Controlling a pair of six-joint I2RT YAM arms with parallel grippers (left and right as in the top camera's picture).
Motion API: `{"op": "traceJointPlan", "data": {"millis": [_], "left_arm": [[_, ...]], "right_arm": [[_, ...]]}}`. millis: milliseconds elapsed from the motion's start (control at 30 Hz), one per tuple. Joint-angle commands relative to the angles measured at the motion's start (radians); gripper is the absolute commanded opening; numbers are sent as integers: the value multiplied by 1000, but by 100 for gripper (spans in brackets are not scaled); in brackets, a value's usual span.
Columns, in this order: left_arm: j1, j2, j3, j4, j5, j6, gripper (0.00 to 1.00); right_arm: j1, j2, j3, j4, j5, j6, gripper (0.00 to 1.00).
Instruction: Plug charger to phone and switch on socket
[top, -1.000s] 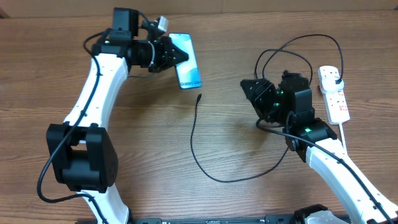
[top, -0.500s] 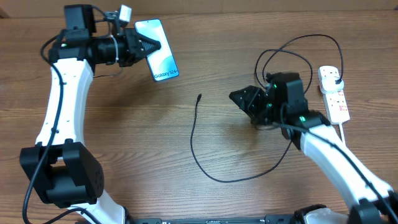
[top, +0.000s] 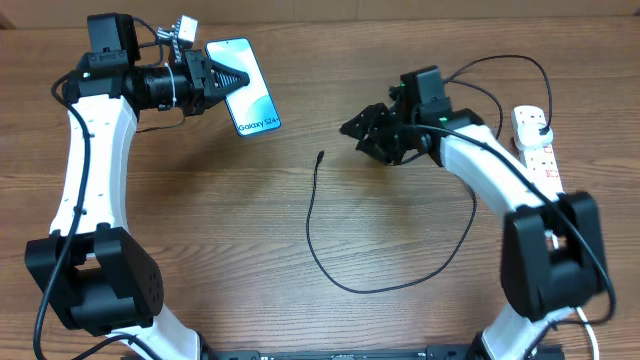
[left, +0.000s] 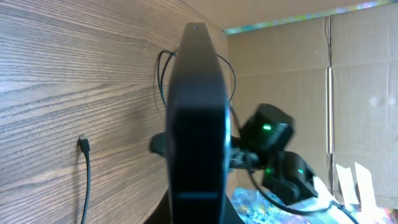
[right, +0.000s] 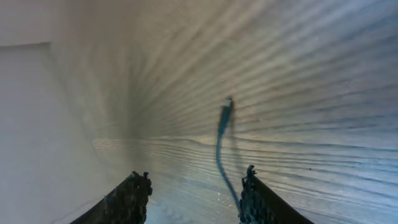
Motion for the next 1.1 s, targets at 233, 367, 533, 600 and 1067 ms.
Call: {"op": "traceJointPlan", "data": {"millis": [233,367,533,600,1067], "left_arm": [[-2,-31,7,-16,-1,-8,4],[-2,-31,7,-20,-1,-8,4],[-2,-31,7,-25,1,-8,4],[-2,-31,7,-29,1,-8,4],[-2,-31,7,-51,0,-7,4]], "right_arm": [[53,142,22,69,-65,25,45],[75,184,22,130,-72,51,44],[90,200,22,194,-68,93,44],[90,204,22,210,-67,107,42],[117,259,22,250,-56,152,32]]}}
